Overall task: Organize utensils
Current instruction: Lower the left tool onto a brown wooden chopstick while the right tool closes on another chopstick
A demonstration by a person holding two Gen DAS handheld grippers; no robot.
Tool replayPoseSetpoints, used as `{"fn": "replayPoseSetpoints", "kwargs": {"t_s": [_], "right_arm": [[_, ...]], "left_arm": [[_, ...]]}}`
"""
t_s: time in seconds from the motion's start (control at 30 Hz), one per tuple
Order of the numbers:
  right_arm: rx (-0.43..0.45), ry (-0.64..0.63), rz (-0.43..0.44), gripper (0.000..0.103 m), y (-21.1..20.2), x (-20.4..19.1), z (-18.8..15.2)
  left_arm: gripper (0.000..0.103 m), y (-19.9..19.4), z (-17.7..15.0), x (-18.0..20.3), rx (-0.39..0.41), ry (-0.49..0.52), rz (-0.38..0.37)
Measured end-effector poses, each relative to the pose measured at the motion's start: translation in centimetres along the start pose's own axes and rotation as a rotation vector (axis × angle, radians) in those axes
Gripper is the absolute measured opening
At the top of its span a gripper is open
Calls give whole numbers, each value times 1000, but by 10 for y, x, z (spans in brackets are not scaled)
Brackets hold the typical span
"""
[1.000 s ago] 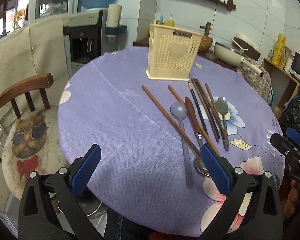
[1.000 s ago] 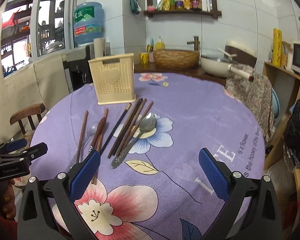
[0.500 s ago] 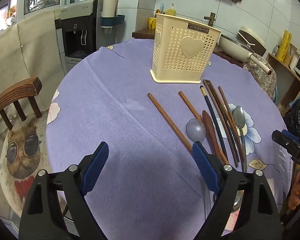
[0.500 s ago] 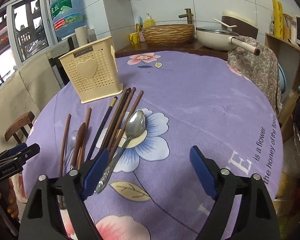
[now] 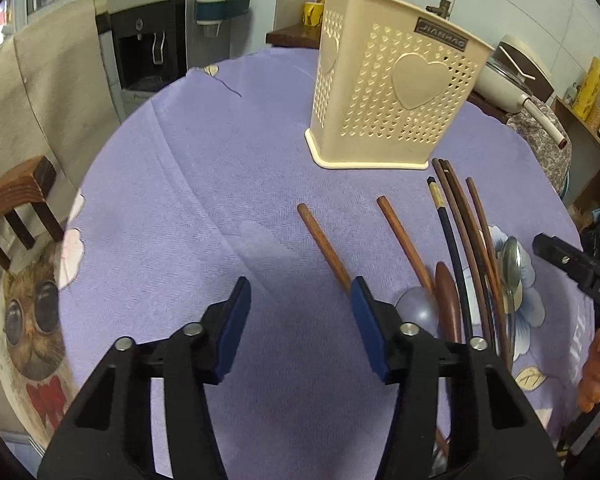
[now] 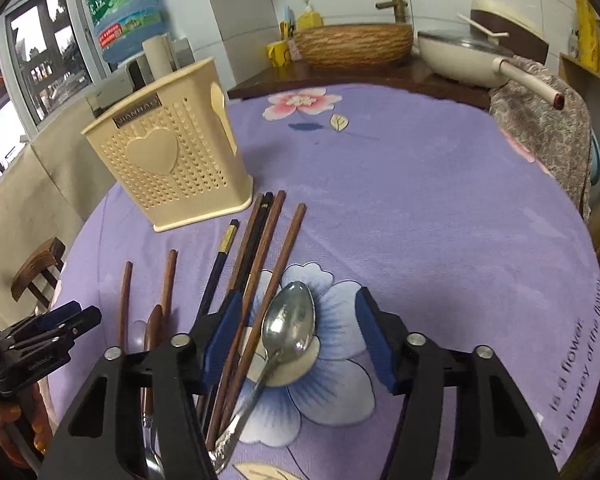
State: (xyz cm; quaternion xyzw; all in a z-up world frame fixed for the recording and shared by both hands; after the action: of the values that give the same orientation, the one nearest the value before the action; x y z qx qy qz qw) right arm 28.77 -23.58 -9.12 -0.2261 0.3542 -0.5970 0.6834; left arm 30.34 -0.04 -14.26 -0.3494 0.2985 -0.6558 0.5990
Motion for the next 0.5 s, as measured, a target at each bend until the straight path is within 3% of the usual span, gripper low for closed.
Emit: {"fn": "replayPoseSetpoints", "kwargs": {"t_s": [0.3, 0.5], "right_arm": [[-15, 4, -44, 38, 23, 3, 27], [-87, 54, -13, 25, 48, 4, 38]], "left_arm": [[28, 28, 16, 11, -71, -41, -14], [27, 37, 19, 12, -79, -38, 13]]}}
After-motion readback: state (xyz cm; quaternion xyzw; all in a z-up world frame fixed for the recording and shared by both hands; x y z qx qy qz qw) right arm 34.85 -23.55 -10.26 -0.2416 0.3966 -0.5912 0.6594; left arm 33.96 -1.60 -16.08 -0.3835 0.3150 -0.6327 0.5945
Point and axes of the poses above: each gripper's, at about its wrist camera, not at the fingertips, and y roughly the way its jaws point, x to its right, z to its top, the point moved 9 cm from there along y, roughly the way its jaws point, and after that the axes turned 2 degrees about z, right-handed, at the moved point
